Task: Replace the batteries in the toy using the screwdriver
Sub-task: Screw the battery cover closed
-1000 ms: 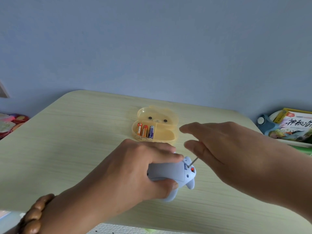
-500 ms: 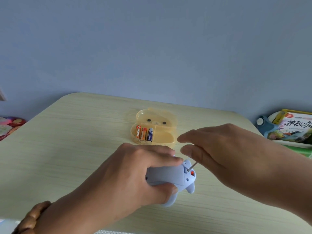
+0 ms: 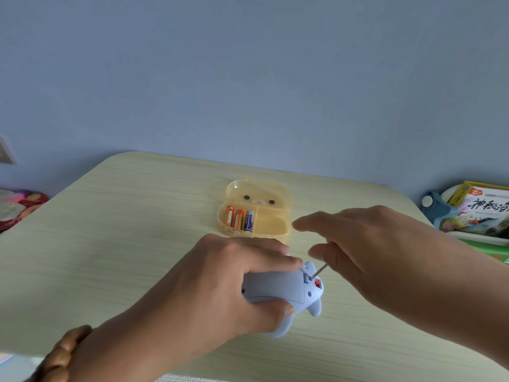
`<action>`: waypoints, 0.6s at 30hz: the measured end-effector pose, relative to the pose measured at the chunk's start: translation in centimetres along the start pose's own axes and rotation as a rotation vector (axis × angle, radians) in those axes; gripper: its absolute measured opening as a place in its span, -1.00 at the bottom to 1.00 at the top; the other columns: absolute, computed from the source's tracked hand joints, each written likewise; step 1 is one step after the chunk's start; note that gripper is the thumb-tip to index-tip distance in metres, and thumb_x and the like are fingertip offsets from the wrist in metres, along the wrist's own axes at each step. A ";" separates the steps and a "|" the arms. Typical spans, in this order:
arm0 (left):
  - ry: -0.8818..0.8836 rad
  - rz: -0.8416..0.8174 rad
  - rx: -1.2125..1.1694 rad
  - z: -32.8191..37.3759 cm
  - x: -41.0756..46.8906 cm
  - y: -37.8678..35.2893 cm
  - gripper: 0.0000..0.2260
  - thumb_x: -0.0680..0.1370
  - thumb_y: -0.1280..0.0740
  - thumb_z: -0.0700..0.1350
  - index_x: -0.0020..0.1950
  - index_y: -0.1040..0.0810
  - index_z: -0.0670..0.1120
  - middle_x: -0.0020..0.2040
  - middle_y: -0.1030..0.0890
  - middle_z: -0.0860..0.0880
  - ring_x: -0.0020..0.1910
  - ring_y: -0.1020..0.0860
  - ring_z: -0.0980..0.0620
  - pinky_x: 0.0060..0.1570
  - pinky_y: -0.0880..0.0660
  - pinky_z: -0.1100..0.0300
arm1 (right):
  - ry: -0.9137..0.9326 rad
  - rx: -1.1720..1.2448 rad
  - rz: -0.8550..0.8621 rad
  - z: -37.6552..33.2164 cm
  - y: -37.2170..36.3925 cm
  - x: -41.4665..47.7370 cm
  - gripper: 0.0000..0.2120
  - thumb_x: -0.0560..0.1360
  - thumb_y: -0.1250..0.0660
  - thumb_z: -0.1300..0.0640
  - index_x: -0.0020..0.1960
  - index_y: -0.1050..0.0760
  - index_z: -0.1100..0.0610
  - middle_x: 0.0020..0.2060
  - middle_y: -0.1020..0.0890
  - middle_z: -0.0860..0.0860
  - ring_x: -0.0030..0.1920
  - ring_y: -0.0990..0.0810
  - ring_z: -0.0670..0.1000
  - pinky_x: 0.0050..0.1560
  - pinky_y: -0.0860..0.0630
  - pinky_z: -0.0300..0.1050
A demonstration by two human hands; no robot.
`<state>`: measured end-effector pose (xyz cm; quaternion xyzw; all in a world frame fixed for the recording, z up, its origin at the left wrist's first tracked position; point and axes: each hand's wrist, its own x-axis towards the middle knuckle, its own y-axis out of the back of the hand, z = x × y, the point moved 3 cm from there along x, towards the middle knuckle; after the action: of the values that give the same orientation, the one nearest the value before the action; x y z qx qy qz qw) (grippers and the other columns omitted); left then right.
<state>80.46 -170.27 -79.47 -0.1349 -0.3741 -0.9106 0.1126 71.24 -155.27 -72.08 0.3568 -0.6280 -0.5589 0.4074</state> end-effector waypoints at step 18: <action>-0.010 -0.011 0.030 0.5 0.0 0.0 -0.48 0.34 -0.55 0.04 0.17 -0.49 0.47 0.18 -0.50 0.57 0.18 -0.55 0.40 0.06 -0.49 0.37 | 0.024 0.058 -0.040 0.4 -0.2 -0.3 -0.46 0.58 -0.33 0.11 0.38 -0.22 -0.37 -0.19 -0.47 -0.28 -0.08 -0.46 -0.29 -0.23 -0.47 -0.29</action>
<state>80.51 -169.91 -79.07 -0.1357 -0.3891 -0.9048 0.1074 71.03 -154.86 -72.30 0.3874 -0.6317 -0.5442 0.3932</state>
